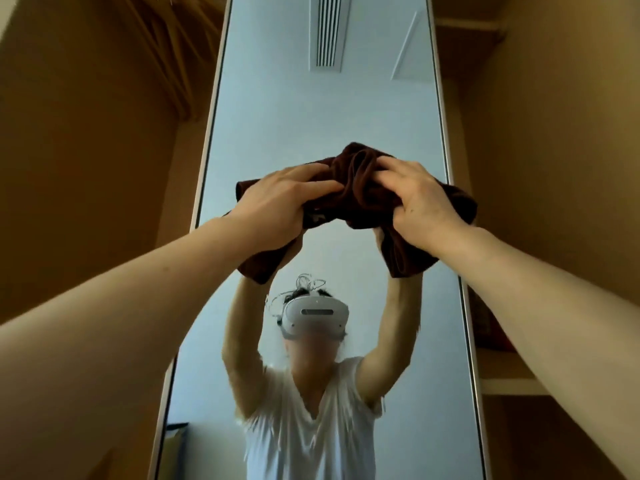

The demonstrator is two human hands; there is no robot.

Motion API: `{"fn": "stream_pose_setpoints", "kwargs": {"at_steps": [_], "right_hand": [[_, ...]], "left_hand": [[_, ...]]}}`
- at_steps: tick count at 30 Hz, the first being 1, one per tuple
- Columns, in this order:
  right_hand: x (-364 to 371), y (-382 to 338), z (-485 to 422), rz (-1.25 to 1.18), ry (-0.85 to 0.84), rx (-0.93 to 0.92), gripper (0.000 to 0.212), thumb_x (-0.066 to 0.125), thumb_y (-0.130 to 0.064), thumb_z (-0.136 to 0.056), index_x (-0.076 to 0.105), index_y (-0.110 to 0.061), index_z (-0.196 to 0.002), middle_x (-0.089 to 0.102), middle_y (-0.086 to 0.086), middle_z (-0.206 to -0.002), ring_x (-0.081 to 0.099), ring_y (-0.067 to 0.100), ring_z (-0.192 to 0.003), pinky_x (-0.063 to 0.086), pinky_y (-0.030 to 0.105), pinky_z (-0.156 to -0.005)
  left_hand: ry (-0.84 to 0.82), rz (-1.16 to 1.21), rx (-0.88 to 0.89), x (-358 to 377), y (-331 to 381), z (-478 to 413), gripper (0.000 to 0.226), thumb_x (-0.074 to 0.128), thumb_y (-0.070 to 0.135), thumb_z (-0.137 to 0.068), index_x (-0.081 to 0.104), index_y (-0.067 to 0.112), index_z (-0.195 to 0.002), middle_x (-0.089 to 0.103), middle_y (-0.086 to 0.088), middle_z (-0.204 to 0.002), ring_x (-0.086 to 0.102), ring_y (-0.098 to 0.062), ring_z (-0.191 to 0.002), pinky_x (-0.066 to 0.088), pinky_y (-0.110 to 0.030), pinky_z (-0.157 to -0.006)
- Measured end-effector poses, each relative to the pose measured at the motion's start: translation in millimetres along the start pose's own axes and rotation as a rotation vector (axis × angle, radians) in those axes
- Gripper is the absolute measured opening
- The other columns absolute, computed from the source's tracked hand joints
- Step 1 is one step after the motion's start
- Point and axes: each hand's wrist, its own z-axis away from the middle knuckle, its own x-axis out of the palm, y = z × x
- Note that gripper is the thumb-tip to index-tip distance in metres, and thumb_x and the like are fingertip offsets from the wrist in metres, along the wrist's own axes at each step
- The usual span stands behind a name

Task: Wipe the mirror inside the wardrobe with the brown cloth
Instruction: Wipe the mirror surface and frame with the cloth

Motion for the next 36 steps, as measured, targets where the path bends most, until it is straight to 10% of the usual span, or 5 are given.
{"fn": "stream_pose_setpoints", "kwargs": {"at_steps": [9, 22, 30, 36], "right_hand": [[20.0, -12.9, 86.6, -0.086, 0.069, -0.033, 0.051, 0.049, 0.011, -0.069, 0.066, -0.005, -0.114, 0.059, 0.011, -0.125, 0.049, 0.032, -0.118, 0.035, 0.042, -0.103], [-3.1, 12.6, -12.1, -0.001, -0.013, 0.083, 0.060, 0.046, 0.014, -0.078, 0.057, -0.019, -0.127, 0.051, -0.004, -0.134, 0.041, 0.025, -0.125, 0.031, 0.035, -0.105], [11.3, -3.9, 112.6, -0.049, 0.079, 0.069, 0.059, 0.047, 0.010, -0.072, 0.057, -0.007, -0.127, 0.053, 0.010, -0.134, 0.041, 0.025, -0.127, 0.022, 0.028, -0.111], [-9.1, 8.1, 80.1, 0.159, -0.070, 0.061, 0.059, 0.056, 0.015, -0.074, 0.051, -0.003, -0.131, 0.050, 0.015, -0.136, 0.043, 0.035, -0.125, 0.035, 0.045, -0.107]], "left_hand": [[-0.064, -0.025, 0.154, 21.8, 17.7, 55.4, 0.057, 0.031, 0.012, -0.080, 0.058, 0.024, -0.130, 0.050, -0.006, -0.140, 0.048, -0.030, -0.126, 0.041, -0.046, -0.103], [-0.005, 0.037, -0.050, 1.3, 14.0, -30.9, 0.056, 0.036, 0.010, -0.082, 0.053, 0.029, -0.133, 0.044, 0.006, -0.144, 0.044, -0.025, -0.128, 0.036, -0.032, -0.091], [0.015, -0.008, 0.159, 38.1, 40.7, 41.9, 0.057, 0.042, 0.006, -0.074, 0.062, 0.025, -0.124, 0.054, -0.002, -0.135, 0.049, -0.027, -0.123, 0.039, -0.042, -0.102], [-0.034, 0.062, 0.090, 26.6, 43.3, 8.2, 0.063, 0.025, 0.022, -0.075, 0.059, 0.027, -0.128, 0.051, 0.000, -0.140, 0.048, -0.028, -0.126, 0.040, -0.042, -0.102]]}}
